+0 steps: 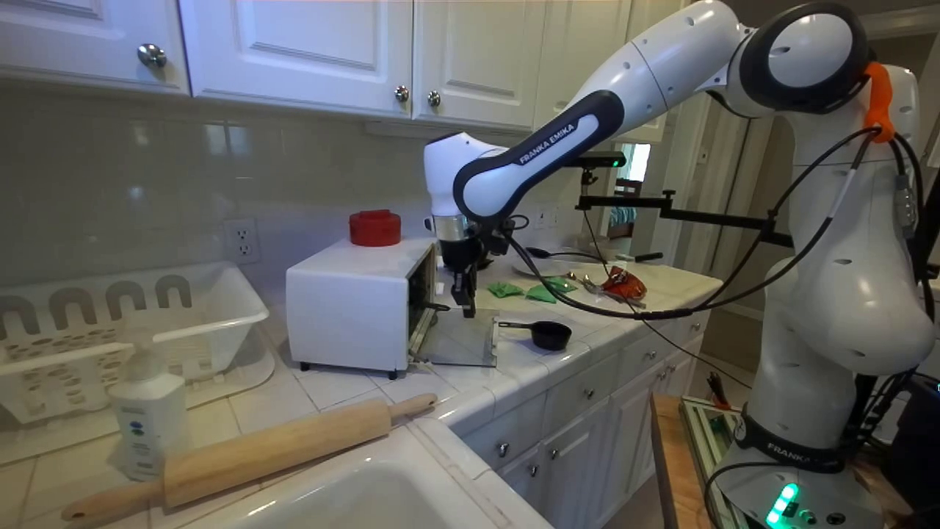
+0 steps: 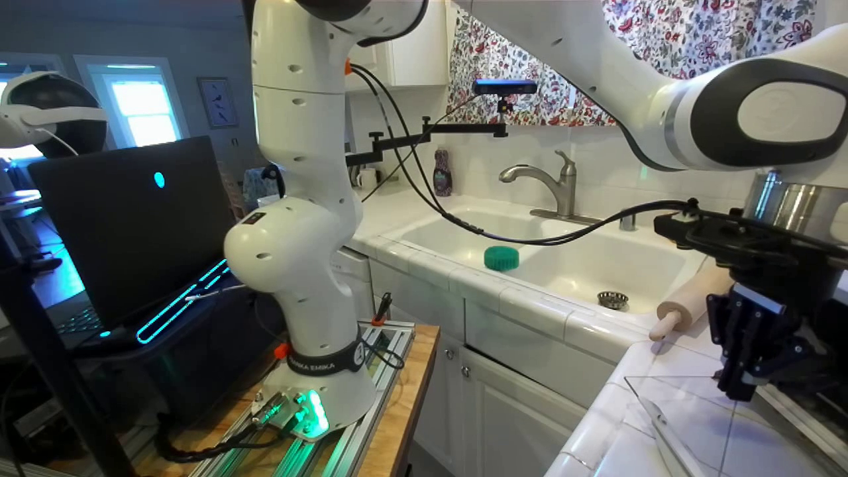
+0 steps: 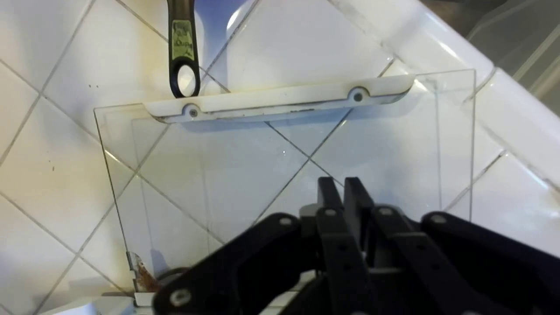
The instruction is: Put the right black pot in the oven grill
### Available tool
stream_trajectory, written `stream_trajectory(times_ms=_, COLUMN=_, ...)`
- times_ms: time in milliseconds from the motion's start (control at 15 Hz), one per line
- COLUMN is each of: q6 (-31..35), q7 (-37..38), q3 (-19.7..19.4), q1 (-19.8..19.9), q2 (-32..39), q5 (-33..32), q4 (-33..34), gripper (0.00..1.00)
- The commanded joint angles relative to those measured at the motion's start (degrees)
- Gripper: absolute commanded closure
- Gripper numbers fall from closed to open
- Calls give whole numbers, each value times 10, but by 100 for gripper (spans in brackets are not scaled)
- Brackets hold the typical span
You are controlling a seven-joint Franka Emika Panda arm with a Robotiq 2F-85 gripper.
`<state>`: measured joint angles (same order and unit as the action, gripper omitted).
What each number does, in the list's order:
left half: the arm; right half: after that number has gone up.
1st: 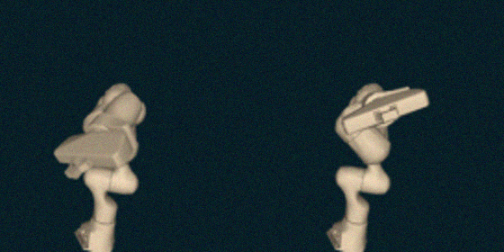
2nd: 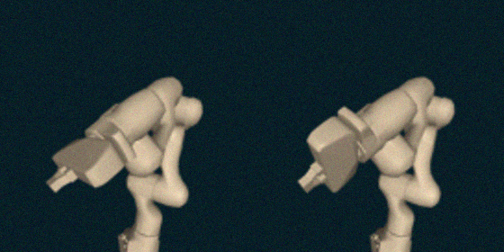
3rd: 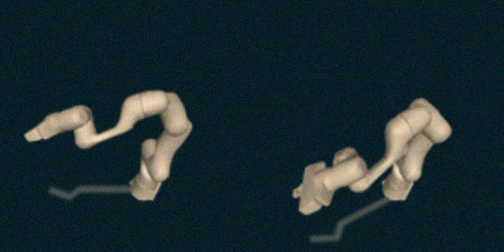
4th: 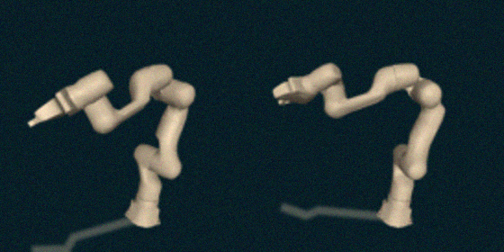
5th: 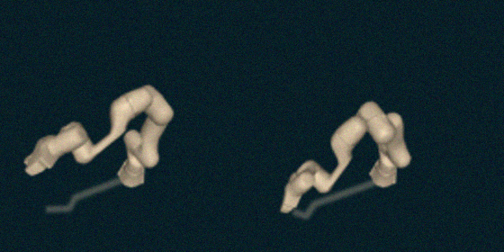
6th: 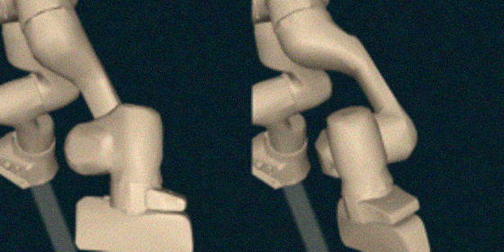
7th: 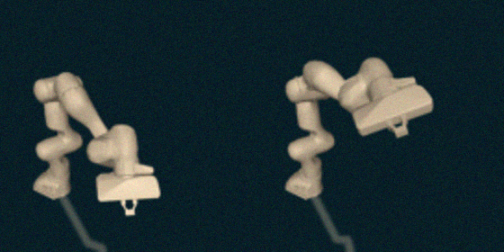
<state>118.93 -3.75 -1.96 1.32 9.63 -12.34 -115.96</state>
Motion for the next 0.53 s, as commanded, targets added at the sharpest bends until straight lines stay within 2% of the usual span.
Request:
stream_trajectory(times_ms=0, q6=63, q7=-45, q3=4, q1=8, q2=-17, q5=26, q4=-28, gripper=100)
stream_trajectory(times_ms=467, q6=146, q7=-110, q3=6, q1=15, q2=-13, q5=53, q4=-49, gripper=100)
